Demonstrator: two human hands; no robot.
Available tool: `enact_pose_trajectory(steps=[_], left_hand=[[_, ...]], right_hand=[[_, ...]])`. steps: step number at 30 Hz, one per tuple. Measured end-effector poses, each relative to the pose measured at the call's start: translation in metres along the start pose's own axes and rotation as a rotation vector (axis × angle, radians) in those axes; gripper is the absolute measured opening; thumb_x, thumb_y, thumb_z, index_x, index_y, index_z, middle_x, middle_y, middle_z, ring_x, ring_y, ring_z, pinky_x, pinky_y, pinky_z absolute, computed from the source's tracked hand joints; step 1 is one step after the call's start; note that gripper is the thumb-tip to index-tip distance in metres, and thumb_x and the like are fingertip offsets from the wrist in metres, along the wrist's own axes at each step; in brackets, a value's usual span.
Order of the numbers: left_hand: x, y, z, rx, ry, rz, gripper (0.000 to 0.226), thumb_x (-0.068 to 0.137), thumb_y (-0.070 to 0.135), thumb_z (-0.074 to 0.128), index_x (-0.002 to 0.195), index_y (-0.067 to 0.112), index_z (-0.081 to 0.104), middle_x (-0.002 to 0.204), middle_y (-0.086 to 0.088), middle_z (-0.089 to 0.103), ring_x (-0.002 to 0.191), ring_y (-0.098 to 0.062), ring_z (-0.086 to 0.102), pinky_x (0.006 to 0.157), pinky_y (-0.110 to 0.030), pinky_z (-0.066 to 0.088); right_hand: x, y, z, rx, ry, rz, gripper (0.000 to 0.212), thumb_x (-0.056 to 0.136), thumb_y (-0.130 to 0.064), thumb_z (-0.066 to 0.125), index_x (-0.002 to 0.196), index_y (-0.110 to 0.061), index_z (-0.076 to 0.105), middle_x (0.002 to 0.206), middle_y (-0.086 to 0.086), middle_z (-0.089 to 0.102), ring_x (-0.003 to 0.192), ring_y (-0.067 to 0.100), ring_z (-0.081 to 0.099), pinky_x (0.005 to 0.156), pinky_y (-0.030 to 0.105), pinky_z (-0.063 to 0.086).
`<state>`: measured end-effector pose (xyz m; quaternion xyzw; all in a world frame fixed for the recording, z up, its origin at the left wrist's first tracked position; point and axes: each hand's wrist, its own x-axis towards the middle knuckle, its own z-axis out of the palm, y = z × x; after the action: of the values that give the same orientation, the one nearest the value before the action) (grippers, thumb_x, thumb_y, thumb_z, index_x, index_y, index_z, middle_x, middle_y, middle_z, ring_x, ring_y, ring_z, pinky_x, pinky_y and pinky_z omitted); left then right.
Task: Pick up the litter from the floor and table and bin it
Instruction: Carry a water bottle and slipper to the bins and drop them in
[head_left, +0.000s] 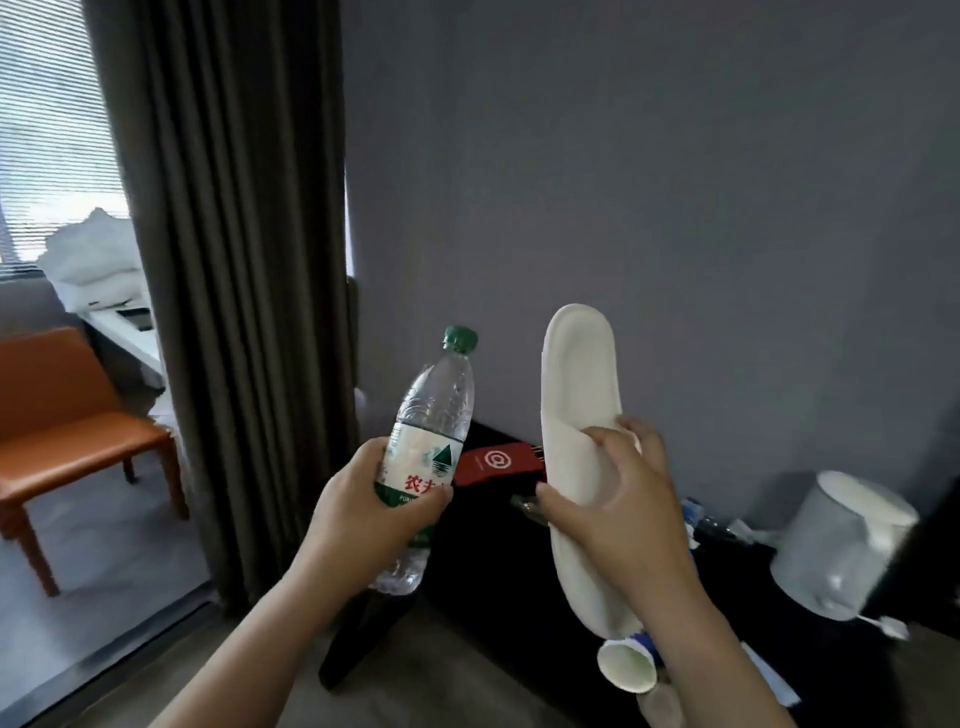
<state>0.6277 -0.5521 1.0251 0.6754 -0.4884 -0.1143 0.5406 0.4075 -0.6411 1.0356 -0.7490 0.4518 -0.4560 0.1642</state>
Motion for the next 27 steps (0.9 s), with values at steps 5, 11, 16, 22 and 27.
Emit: enact_pose_trajectory(steps=[5,11,16,22,27], left_hand=[[-0.032,0.027,0.040,-0.112,-0.170,0.065,0.036,0.060,0.050,0.078,0.088,0.045,0.056,0.085,0.030,0.064,0.072,0.008,0.062,0.053,-0.013,0.044],[-0.089,0.102,0.121,-0.225,-0.448,0.172,0.034,0.064,0.040,0.082,0.087,0.035,0.058,0.079,0.029,0.064,0.073,0.015,0.058,0.052,0.000,0.039],[-0.150,0.168,0.184,-0.309,-0.649,0.245,0.034,0.064,0.041,0.081,0.088,0.034,0.058,0.081,0.028,0.065,0.071,0.013,0.060,0.048,-0.008,0.043],[-0.260,0.273,0.277,-0.438,-0.868,0.358,0.035,0.064,0.043,0.080,0.091,0.040,0.058,0.085,0.032,0.065,0.073,0.010,0.062,0.051,-0.009,0.043],[-0.378,0.354,0.346,-0.524,-1.055,0.405,0.040,0.065,0.041,0.081,0.098,0.039,0.058,0.083,0.020,0.069,0.073,0.011,0.061,0.055,-0.015,0.043]], right_hand=[[-0.061,0.003,-0.067,-0.181,0.138,0.084,0.073,0.054,-0.069,0.060,0.121,-0.041,0.049,0.140,-0.027,0.021,0.125,0.008,0.038,0.099,0.032,0.042],[-0.139,0.025,-0.178,-0.382,0.304,0.248,0.073,0.057,-0.065,0.059,0.123,-0.035,0.050,0.143,-0.021,0.021,0.130,0.013,0.036,0.102,0.038,0.041],[-0.205,0.047,-0.273,-0.459,0.475,0.382,0.070,0.055,-0.066,0.059,0.118,-0.036,0.053,0.140,-0.021,0.025,0.125,0.013,0.041,0.096,0.038,0.045],[-0.296,0.072,-0.406,-0.612,0.689,0.487,0.064,0.055,-0.065,0.058,0.113,-0.038,0.057,0.139,-0.021,0.031,0.124,0.015,0.043,0.095,0.038,0.044],[-0.387,0.082,-0.521,-0.754,0.821,0.603,0.065,0.056,-0.066,0.057,0.116,-0.039,0.056,0.141,-0.020,0.031,0.125,0.014,0.042,0.095,0.041,0.045]])
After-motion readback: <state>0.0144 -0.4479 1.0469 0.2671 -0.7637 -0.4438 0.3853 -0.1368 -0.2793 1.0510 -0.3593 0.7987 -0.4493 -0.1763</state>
